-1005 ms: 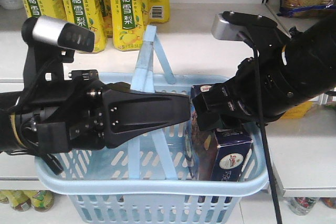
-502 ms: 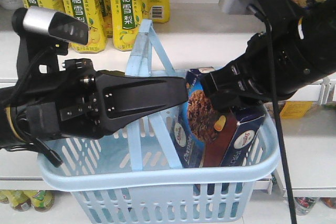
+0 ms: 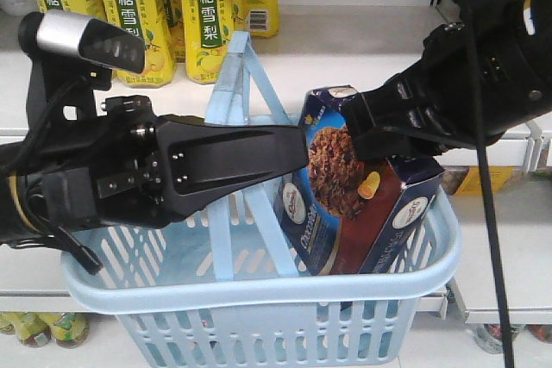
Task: Left arm holds basket, right arm returns cookies
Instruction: 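Lift the cookie box up out of the basket with the right gripper, then move the cookie box onto the upper shelf and release it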
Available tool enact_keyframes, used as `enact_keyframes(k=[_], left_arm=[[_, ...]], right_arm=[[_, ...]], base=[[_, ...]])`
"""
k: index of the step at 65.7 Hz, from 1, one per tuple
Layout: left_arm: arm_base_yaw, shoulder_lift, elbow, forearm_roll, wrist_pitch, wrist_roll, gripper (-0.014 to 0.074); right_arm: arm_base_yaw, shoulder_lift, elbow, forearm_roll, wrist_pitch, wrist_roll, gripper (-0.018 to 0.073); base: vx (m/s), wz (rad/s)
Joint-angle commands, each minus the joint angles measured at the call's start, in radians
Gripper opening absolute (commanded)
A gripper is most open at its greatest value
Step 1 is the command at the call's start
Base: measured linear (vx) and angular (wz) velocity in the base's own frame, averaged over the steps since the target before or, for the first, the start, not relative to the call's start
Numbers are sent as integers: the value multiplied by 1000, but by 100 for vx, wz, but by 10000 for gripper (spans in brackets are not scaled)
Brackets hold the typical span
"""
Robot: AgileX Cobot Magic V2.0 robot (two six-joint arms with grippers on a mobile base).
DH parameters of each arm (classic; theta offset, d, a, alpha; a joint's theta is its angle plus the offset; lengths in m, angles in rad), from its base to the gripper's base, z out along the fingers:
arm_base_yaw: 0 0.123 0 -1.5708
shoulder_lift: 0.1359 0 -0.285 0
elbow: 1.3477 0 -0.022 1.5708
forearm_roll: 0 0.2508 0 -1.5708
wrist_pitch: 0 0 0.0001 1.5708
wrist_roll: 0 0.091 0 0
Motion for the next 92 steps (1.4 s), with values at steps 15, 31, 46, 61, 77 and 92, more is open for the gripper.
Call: enact_keyframes(k=[15, 31, 46, 61, 77, 92], left_arm=[[4, -30, -32, -100, -34, 29, 3], [4, -30, -32, -100, -34, 29, 3], [4, -30, -32, -100, -34, 29, 3], [4, -30, -32, -100, -34, 29, 3], [4, -30, -32, -100, -34, 29, 3], [4, -30, -32, -99, -34, 29, 3]], right_arm=[[0, -120, -36, 12, -83, 1, -6], [0, -197, -36, 3, -170, 5, -6], [0, -257, -36, -78, -274, -7, -6], [0, -305, -36, -212, -400, -12, -6], [0, -313, -2, -266, -483, -101, -6], [0, -335, 136, -289, -660, -142, -6]], base=[[0, 0], [0, 0], [0, 0], [0, 0], [0, 0], [0, 0]])
